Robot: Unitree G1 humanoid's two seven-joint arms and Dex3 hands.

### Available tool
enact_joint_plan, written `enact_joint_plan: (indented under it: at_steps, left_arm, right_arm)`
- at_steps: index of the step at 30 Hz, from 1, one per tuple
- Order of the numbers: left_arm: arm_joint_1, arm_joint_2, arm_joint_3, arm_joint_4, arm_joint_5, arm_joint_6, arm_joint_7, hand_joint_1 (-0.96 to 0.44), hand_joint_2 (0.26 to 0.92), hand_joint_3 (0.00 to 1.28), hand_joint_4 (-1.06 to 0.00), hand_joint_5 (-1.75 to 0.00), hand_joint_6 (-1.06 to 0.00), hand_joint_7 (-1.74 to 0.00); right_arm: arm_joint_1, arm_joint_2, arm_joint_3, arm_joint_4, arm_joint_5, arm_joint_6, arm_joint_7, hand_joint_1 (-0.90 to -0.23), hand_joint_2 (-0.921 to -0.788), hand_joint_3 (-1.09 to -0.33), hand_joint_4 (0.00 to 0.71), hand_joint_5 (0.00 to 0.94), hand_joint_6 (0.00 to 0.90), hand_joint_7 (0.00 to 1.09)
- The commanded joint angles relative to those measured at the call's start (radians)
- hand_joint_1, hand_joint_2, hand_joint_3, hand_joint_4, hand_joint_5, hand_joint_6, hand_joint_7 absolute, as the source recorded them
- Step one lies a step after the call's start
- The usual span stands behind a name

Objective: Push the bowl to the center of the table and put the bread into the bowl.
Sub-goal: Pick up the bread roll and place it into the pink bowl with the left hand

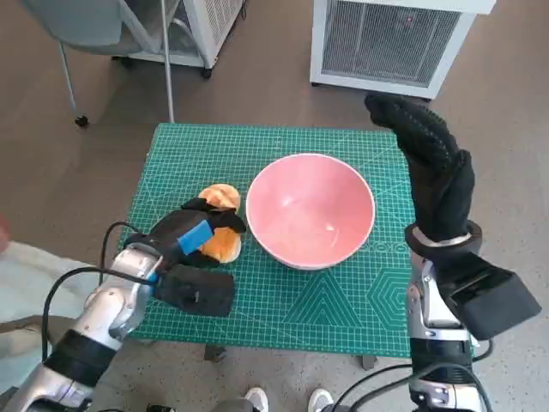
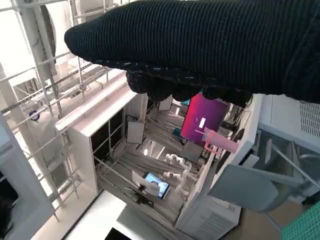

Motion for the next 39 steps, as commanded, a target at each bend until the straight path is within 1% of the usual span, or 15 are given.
enact_joint_plan:
  at_steps: [1, 2, 5, 6, 7, 8, 10, 13, 15, 19, 24, 27, 33, 37, 39]
  left_arm:
    - [0.077, 0.035, 0.052, -0.121, -0.066, -0.011, -0.061, 0.0, 0.686, 0.5, -0.72, -1.25, -0.6, -1.21]
    - [0.085, 0.04, 0.075, -0.164, -0.081, -0.004, -0.071, 0.0, 0.7, 0.46, -0.72, -1.23, -0.61, -1.21]
    - [0.099, 0.046, 0.13, -0.268, -0.113, 0.022, -0.107, 0.0, 0.72, 0.43, -0.73, -1.2, -0.61, -1.21]
    - [0.101, 0.045, 0.159, -0.322, -0.131, 0.04, -0.126, 0.0, 0.737, 0.39, -0.73, -1.19, -0.61, -1.2]
    - [0.102, 0.044, 0.18, -0.36, -0.143, 0.054, -0.14, 0.0, 0.783, 0.3, -0.74, -1.17, -0.62, -1.18]
    - [0.101, 0.042, 0.207, -0.406, -0.16, 0.069, -0.153, 0.0, 0.812, 0.24, -0.75, -1.15, -0.62, -1.17]
    - [0.094, 0.034, 0.244, -0.471, -0.181, 0.093, -0.17, 0.0, 0.85, 0.16, -0.77, -1.12, -0.63, -1.15]
    - [0.066, 0.021, 0.29, -0.548, -0.205, 0.12, -0.179, 0.0, 0.874, 0.09, -0.8, -1.08, -0.66, -1.11]
    - [0.039, 0.01, 0.311, -0.584, -0.216, 0.131, -0.174, 0.0, 0.88, 0.07, -0.81, -1.07, -0.67, -1.09]
    - [-0.033, -0.028, 0.323, -0.61, -0.219, 0.127, -0.131, 0.0, 0.883, 0.05, -0.84, -1.05, -0.68, -1.07]
    - [-0.142, -0.102, 0.283, -0.567, -0.195, 0.071, -0.032, 0.0, 0.883, 0.04, -0.85, -1.03, -0.69, -1.06]
    - [-0.19, -0.142, 0.248, -0.517, -0.177, 0.027, 0.029, 0.0, 0.893, 0.03, -0.83, -1.03, -0.68, -1.1]
    - [-0.293, -0.227, 0.154, -0.343, -0.135, -0.105, 0.161, 0.0, 0.912, 0.02, -0.8, -1.03, -0.66, -1.15]
    - [-0.35, -0.268, 0.093, -0.209, -0.122, -0.178, 0.196, 0.0, 0.912, 0.02, -0.8, -1.01, -0.66, -1.16]
    - [-0.369, -0.285, 0.069, -0.155, -0.117, -0.192, 0.194, 0.0, 0.911, 0.01, -0.81, -0.99, -0.66, -1.17]
  right_arm:
    - [0.018, 0.0, -0.002, 0.01, 0.004, 0.002, 0.001, -0.663, -0.921, -0.822, 0.264, 0.001, -0.001, 0.61]
    - [0.018, 0.0, -0.002, 0.011, 0.005, 0.002, 0.001, -0.663, -0.921, -0.823, 0.264, 0.001, -0.001, 0.61]
    - [0.017, -0.001, -0.004, 0.013, 0.006, 0.002, 0.002, -0.662, -0.921, -0.824, 0.264, 0.001, -0.001, 0.61]
    - [0.017, -0.001, -0.004, 0.014, 0.006, 0.001, 0.002, -0.661, -0.921, -0.824, 0.264, 0.001, -0.001, 0.61]
    - [0.017, -0.001, -0.004, 0.014, 0.006, 0.001, 0.002, -0.66, -0.921, -0.824, 0.264, 0.001, -0.001, 0.61]
    - [0.017, -0.001, -0.004, 0.014, 0.006, 0.001, 0.002, -0.66, -0.921, -0.824, 0.264, 0.001, -0.001, 0.61]
    - [0.016, -0.001, -0.005, 0.016, 0.006, 0.0, 0.003, -0.659, -0.921, -0.825, 0.264, 0.001, -0.001, 0.61]
    - [0.013, -0.002, -0.005, 0.021, 0.005, -0.001, 0.004, -0.658, -0.921, -0.825, 0.264, 0.001, -0.001, 0.61]
    - [0.009, -0.003, -0.005, 0.026, 0.005, -0.001, 0.004, -0.657, -0.921, -0.825, 0.264, 0.001, -0.001, 0.61]
    - [0.005, -0.002, -0.005, 0.03, 0.005, -0.001, 0.004, -0.657, -0.921, -0.825, 0.264, 0.001, -0.001, 0.6]
    - [0.002, 0.0, -0.003, 0.032, 0.009, -0.001, 0.007, -0.658, -0.921, -0.825, 0.264, 0.001, -0.001, 0.6]
    - [0.001, -0.001, -0.003, 0.036, 0.011, -0.004, 0.009, -0.658, -0.921, -0.824, 0.264, 0.001, -0.001, 0.6]
    - [0.005, -0.001, -0.001, 0.029, 0.008, -0.004, 0.007, -0.658, -0.921, -0.824, 0.264, 0.001, -0.001, 0.6]
    - [0.006, -0.005, -0.003, 0.028, 0.009, -0.008, 0.01, -0.657, -0.921, -0.825, 0.264, 0.001, -0.001, 0.6]
    - [0.006, -0.008, -0.005, 0.028, 0.011, -0.007, 0.011, -0.656, -0.921, -0.825, 0.264, 0.001, -0.001, 0.6]
